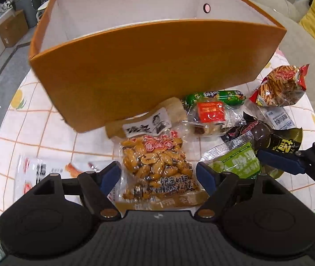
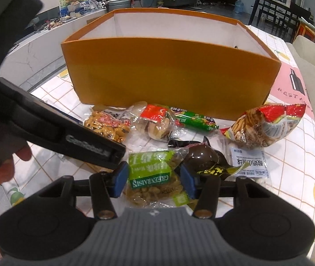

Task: Organize snacks
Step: 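Grasp the peanut bag with the left gripper while the right grasps the green-labelled packet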

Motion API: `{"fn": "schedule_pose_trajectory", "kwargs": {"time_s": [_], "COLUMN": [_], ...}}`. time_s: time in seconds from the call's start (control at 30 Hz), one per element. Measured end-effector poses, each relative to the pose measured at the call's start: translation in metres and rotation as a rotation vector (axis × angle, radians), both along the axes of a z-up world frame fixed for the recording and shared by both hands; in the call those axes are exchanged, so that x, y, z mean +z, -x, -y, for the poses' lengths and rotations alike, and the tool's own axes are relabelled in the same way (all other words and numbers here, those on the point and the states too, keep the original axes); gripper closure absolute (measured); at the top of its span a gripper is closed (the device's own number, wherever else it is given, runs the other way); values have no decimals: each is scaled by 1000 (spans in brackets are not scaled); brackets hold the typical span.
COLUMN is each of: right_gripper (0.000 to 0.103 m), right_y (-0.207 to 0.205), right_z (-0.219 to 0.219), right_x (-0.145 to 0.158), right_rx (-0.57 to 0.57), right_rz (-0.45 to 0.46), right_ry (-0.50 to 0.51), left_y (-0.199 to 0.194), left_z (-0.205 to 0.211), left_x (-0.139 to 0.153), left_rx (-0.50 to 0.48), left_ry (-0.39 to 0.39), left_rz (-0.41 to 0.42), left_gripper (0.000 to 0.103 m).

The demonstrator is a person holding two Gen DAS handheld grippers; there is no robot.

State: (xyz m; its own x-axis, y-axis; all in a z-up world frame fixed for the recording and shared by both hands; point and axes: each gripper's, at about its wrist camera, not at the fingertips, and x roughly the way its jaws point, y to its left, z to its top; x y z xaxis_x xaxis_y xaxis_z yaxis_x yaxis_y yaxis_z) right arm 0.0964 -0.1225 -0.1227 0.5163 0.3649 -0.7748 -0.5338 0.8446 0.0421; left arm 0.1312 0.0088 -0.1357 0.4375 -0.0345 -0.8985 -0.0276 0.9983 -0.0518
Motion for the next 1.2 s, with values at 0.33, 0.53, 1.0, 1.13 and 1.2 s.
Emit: {"fn": "schedule_pose_trajectory", "kwargs": {"time_s": [0.33,0.53,1.0,1.13,1.2], "right_gripper": [57,60,62,62,62], "right_y": [-8,-8,-4,-5,-8], "right_z": [1,2,17,21,24], "right_x": [-6,-7,-1,-1,-1], "right_rx": [-13,-22,-53,-71,-84], "right_rz": [-56,-77,-119,-147,-166], "right_ry": [-35,-51,-67,-58,-62], "left_y": [-7,-4,21,28,31], "left_z": [16,17,-6,-10,-8], "left_x": [-9,-8,11,12,12], "left_rx": [-30,-39,-25,-48,-75], "left_ry": [-66,-45,6,57,66], "left_rz": [0,23,59,36,16], "left_gripper": [10,24,47,47,47]}}
